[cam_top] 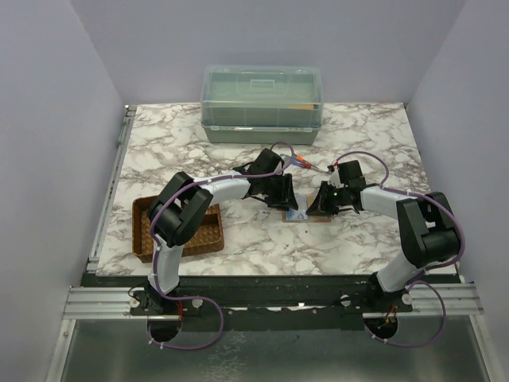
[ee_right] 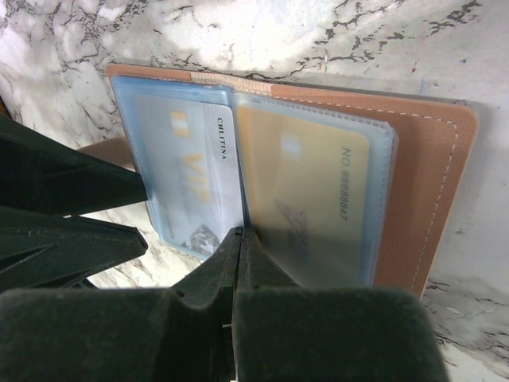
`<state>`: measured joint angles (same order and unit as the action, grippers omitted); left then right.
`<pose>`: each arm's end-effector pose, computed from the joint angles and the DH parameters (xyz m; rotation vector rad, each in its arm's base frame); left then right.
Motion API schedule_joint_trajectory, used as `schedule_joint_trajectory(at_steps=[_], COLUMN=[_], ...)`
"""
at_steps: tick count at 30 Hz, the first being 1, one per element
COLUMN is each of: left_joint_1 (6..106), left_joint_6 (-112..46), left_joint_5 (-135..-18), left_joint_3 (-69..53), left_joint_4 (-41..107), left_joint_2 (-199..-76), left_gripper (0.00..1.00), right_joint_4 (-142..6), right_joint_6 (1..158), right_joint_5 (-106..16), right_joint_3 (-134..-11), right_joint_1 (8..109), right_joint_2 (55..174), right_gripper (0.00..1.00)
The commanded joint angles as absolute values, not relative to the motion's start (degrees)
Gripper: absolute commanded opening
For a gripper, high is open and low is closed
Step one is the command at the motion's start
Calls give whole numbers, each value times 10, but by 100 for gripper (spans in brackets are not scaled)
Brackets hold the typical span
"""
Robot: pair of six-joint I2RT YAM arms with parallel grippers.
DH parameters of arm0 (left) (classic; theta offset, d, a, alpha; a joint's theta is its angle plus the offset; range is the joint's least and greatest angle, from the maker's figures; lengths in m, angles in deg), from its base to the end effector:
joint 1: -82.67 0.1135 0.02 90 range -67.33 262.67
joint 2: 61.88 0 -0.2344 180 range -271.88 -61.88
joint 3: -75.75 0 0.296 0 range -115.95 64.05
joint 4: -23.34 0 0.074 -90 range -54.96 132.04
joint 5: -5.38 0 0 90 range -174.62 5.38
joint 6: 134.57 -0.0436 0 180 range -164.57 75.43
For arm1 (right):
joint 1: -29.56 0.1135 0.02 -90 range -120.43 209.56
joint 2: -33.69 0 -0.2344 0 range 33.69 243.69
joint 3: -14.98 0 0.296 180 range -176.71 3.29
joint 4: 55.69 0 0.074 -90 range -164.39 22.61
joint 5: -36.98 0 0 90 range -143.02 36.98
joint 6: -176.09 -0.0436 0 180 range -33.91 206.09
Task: Put the credit cards into the card holder
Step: Turn over the card slot in the card holder.
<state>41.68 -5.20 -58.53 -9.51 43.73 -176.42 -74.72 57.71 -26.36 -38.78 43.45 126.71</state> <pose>0.3262 -0.3088 0.0957 0.2651 2.6689 -1.1063 0.3068 0.0960 0.0642 0.1580 2.6638 0.8611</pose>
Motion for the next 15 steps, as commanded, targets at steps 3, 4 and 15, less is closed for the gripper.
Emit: schedule_joint_trajectory(at_steps=[3,4,15], left_joint_1=[414,414,414], left_joint_6=[-43,-42,-38], left_joint_5=[-623,-627,-586], left_joint_3=[-74,-71,-74], left_joint_4=[428,429,407], left_joint_2=[-1742,-1738,-1750], left_gripper=[45,45,45], right_joint_4=[-759,-760,-754], right_joint_6=[597,598,604], right_joint_5=[-279,-280,-268], right_joint_3=[-377,-377,-378], right_joint_1=[435,434,434], right_joint_2=[1282,1281,1285], right_gripper=[0,0,0])
